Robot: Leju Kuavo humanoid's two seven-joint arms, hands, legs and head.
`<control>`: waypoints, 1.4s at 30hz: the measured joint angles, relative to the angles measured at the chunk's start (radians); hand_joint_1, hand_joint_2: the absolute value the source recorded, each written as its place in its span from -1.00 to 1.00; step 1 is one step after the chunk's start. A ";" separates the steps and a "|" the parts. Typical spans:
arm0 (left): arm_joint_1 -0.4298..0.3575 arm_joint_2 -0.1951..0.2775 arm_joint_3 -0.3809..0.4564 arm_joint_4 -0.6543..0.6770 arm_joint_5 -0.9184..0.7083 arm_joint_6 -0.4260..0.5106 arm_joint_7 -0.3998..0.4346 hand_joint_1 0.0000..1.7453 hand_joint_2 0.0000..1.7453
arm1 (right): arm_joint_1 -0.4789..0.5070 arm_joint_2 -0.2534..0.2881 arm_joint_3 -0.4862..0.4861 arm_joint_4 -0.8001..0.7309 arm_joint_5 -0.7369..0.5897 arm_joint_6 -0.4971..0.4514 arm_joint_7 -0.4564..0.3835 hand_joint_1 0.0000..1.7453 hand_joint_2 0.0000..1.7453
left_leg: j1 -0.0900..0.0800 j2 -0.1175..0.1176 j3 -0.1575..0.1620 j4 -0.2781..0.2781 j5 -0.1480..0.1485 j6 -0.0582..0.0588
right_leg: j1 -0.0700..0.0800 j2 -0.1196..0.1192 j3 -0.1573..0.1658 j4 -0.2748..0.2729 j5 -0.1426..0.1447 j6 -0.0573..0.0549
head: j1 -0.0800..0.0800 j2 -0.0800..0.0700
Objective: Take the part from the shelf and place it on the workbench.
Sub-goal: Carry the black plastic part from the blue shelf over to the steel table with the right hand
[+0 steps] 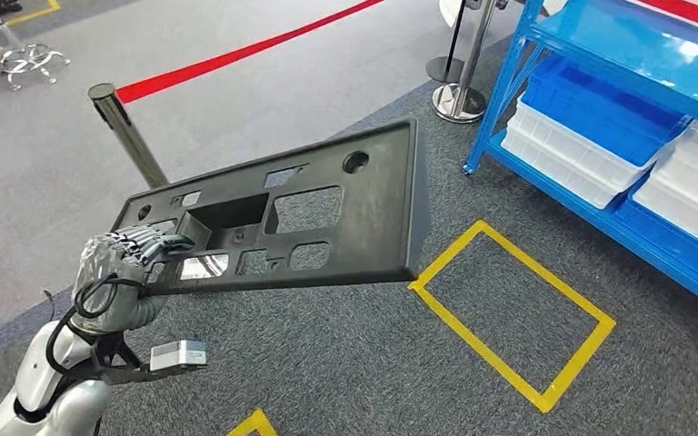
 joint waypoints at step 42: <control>0.068 0.026 0.099 -0.034 0.097 0.003 -0.088 1.00 1.00 | -0.009 0.002 0.016 -0.001 0.012 0.010 0.009 -1.00 -1.00 | 0.009 0.152 -0.069 0.151 -0.040 -0.035 | 0.015 -0.177 0.042 -0.014 -0.017 -0.033 | 0.000 0.000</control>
